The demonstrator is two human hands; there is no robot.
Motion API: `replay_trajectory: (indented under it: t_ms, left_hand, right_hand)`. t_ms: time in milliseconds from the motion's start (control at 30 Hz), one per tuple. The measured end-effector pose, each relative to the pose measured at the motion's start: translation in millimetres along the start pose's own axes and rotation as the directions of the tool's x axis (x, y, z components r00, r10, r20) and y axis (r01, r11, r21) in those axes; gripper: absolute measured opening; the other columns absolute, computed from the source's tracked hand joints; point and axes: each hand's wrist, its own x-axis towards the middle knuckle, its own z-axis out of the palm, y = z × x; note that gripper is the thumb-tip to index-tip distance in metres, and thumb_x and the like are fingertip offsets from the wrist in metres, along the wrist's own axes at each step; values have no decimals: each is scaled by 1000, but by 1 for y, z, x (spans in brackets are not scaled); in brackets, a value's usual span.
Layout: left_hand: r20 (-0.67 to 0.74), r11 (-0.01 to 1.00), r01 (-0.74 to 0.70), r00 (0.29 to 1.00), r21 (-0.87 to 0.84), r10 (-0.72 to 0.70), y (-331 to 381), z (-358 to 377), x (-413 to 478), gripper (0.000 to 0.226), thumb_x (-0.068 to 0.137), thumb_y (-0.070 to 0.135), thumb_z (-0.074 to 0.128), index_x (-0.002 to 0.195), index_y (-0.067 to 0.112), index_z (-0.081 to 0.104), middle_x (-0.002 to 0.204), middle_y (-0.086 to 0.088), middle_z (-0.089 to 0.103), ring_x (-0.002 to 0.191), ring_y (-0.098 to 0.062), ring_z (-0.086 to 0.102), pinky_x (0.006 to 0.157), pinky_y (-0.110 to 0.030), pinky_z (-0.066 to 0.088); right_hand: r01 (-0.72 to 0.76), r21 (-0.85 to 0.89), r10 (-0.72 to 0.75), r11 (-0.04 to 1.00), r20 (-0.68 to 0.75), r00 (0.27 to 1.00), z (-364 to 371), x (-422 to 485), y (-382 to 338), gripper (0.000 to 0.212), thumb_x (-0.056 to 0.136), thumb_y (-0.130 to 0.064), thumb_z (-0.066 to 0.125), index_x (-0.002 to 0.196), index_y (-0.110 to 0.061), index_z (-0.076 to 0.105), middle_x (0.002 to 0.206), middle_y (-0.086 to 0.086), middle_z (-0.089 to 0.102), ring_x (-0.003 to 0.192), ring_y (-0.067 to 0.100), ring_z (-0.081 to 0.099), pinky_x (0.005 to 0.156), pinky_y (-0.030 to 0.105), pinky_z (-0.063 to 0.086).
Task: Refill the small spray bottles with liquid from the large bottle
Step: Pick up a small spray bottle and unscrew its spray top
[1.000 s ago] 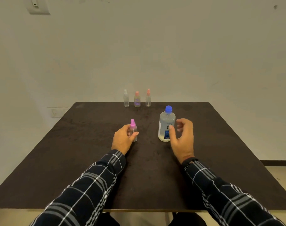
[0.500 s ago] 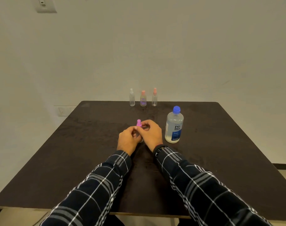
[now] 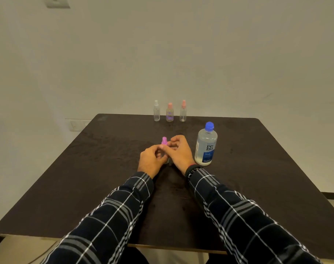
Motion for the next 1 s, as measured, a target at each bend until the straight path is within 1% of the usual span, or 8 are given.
replay_trajectory:
  t_ms: [100,233,367,467,600,733,867,1000]
  left_hand:
    - [-3,1000,-6,1000,3,6,1,0,1,28,87,20,77,114,17,71,91,9,70,80,5,64,80,-18,55]
    - [9,1000,-5,1000,2,5,0,2,0,34,87,20,77,120,18,69,97,9,70,85,4,63,79,-11,49]
    - [22,1000,16,1000,4,-17,1,-1,0,31,86,13,76,117,16,70,93,7,71,83,0,65,77,-12,51]
    - [23,1000,23,999,-2,-23,1,0,2,29,87,15,76,116,16,70,94,8,70,85,2,65,74,-7,48]
    - [17,1000,13,1000,-4,-12,0,2,1,32,90,20,73,121,18,67,99,9,69,85,5,61,73,-7,45]
    - [7,1000,12,1000,-12,-12,-2,1,1,29,85,13,77,113,17,71,96,5,73,85,-1,67,83,-22,56]
    - [18,1000,19,1000,-7,-19,-3,1,3,26,86,16,77,111,16,71,96,6,72,85,-1,66,79,-17,53]
    - [13,1000,12,1000,-17,-12,-2,1,2,27,88,19,75,114,18,69,95,9,70,85,3,64,76,-9,48]
  right_hand:
    - [63,-95,-64,993,-7,998,0,2,2,19,91,-22,69,109,-16,66,103,-2,70,94,9,67,89,31,56]
    - [76,-92,-68,993,88,994,0,-3,4,35,103,-26,48,137,-23,56,132,-2,61,120,8,56,106,29,44]
    - [13,-69,-12,998,18,1000,7,-1,-1,45,88,-35,73,127,-22,52,112,-5,63,97,4,63,81,20,51]
    - [43,-108,-46,993,-24,999,7,1,0,27,89,-27,73,110,-18,59,103,-4,66,90,9,66,82,25,55]
    - [117,-153,-99,981,120,988,-3,-3,3,36,102,-21,52,138,-20,54,129,-1,58,112,4,54,100,20,45]
    - [40,-76,-33,996,83,996,3,-2,0,57,92,-31,69,141,-23,43,122,-5,58,98,1,60,79,13,48]
    - [52,-150,-59,987,-48,997,7,4,0,30,85,-28,76,109,-19,59,105,-4,63,88,6,63,78,21,53]
    - [152,-154,-151,976,16,988,-1,2,2,24,95,-19,64,119,-19,63,121,2,56,98,5,59,77,6,47]
